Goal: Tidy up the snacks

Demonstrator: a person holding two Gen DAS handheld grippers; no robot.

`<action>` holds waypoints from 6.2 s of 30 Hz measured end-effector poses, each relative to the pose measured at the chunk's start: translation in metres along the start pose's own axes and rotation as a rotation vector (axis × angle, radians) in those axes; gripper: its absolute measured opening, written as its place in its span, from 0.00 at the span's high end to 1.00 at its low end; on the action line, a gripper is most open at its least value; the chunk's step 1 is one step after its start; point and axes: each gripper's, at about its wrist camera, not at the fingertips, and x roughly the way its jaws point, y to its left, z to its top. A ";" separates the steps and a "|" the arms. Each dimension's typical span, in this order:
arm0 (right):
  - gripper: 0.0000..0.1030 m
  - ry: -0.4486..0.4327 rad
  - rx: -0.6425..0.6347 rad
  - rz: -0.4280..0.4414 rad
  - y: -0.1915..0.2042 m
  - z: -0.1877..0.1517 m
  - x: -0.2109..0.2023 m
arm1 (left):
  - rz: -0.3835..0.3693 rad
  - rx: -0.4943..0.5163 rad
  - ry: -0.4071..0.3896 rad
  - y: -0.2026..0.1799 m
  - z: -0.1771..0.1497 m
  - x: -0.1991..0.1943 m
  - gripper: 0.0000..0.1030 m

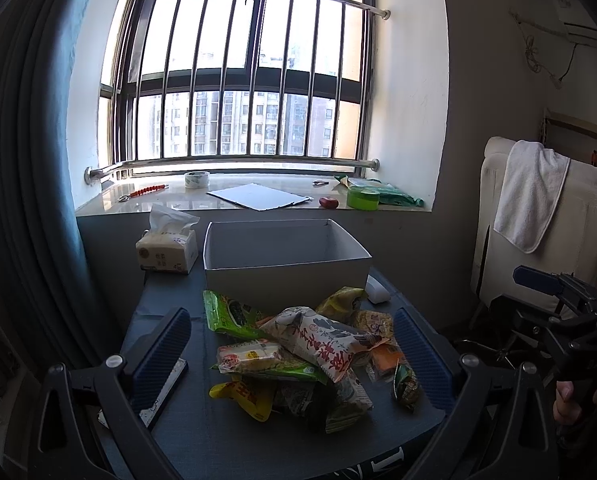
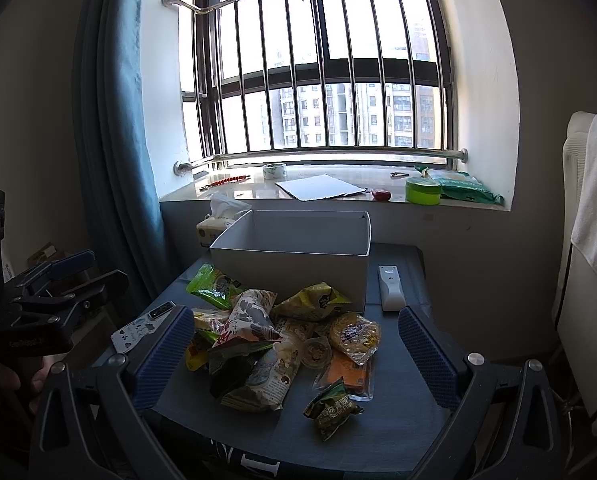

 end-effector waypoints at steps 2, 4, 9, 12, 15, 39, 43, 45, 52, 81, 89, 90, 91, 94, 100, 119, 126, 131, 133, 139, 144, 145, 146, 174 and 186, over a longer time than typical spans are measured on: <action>0.00 -0.002 -0.001 0.000 -0.001 0.000 -0.001 | 0.006 0.002 0.000 -0.001 0.000 0.000 0.00; 0.00 -0.002 0.000 0.002 -0.001 0.000 -0.001 | 0.006 0.002 0.000 -0.001 0.000 0.000 0.00; 0.00 0.000 0.000 -0.001 0.000 0.000 -0.001 | 0.006 0.005 0.000 -0.003 0.000 0.001 0.00; 0.00 0.000 0.000 0.000 0.000 0.000 -0.001 | 0.009 0.006 -0.001 -0.003 -0.001 0.001 0.00; 0.00 0.001 0.001 0.000 0.001 0.000 -0.001 | 0.009 0.005 -0.001 -0.003 -0.002 0.001 0.00; 0.00 0.061 0.000 -0.017 -0.011 -0.017 0.022 | 0.020 -0.010 0.004 0.001 -0.002 0.002 0.00; 0.00 0.164 0.015 -0.029 -0.028 -0.043 0.054 | 0.024 -0.023 0.011 0.006 -0.006 0.005 0.00; 0.00 0.224 0.022 -0.035 -0.036 -0.058 0.072 | 0.021 -0.039 0.020 0.010 -0.008 0.007 0.00; 0.00 0.408 0.030 -0.080 -0.051 -0.110 0.134 | 0.017 -0.075 0.055 0.018 -0.016 0.017 0.00; 0.66 0.221 0.148 0.087 -0.059 -0.077 0.078 | 0.051 -0.109 0.453 -0.028 0.000 0.176 0.00; 0.66 0.223 0.151 0.100 -0.061 -0.081 0.079 | 0.098 -0.061 0.656 -0.033 -0.029 0.236 0.51; 0.66 0.224 0.152 0.101 -0.061 -0.081 0.079 | 0.097 -0.039 0.627 -0.033 -0.032 0.231 0.59; 0.66 0.224 0.152 0.103 -0.061 -0.082 0.080 | 0.072 -0.035 0.605 -0.032 -0.033 0.226 0.61; 0.66 0.227 0.159 0.108 -0.063 -0.083 0.082 | 0.048 -0.027 0.529 -0.024 -0.033 0.205 0.63; 0.66 0.204 0.165 0.114 -0.065 -0.074 0.088 | 0.013 -0.072 0.351 0.003 -0.015 0.167 0.64; 0.66 0.284 0.135 0.115 -0.072 0.108 0.288 | 0.008 -0.220 0.306 0.084 0.111 0.327 0.62; 0.00 0.231 0.107 -0.001 -0.077 0.115 0.308 | 0.054 -0.192 0.277 0.081 0.101 0.320 0.00; 0.00 0.205 0.118 0.007 -0.077 0.116 0.296 | 0.056 -0.123 0.225 0.080 0.105 0.291 0.00; 0.00 0.192 0.125 0.017 -0.075 0.116 0.287 | 0.049 -0.099 0.198 0.082 0.108 0.274 0.00; 0.00 0.147 0.069 0.072 -0.059 0.112 0.251 | 0.028 0.015 0.103 0.080 0.103 0.207 0.00; 0.00 0.091 0.072 0.128 -0.049 0.092 0.208 | -0.019 0.064 0.067 0.077 0.076 0.150 0.00; 0.00 0.086 0.073 0.128 -0.047 0.086 0.200 | -0.024 0.068 0.062 0.076 0.069 0.139 0.00; 0.00 0.078 0.073 0.131 -0.046 0.079 0.190 | -0.027 0.066 0.053 0.075 0.060 0.128 0.00; 0.00 0.393 0.263 0.029 -0.054 -0.022 0.289 | -0.116 -0.159 0.152 0.078 -0.052 0.093 0.00; 0.54 0.384 0.288 0.102 -0.062 -0.021 0.266 | -0.068 -0.232 0.318 0.099 -0.036 0.172 0.00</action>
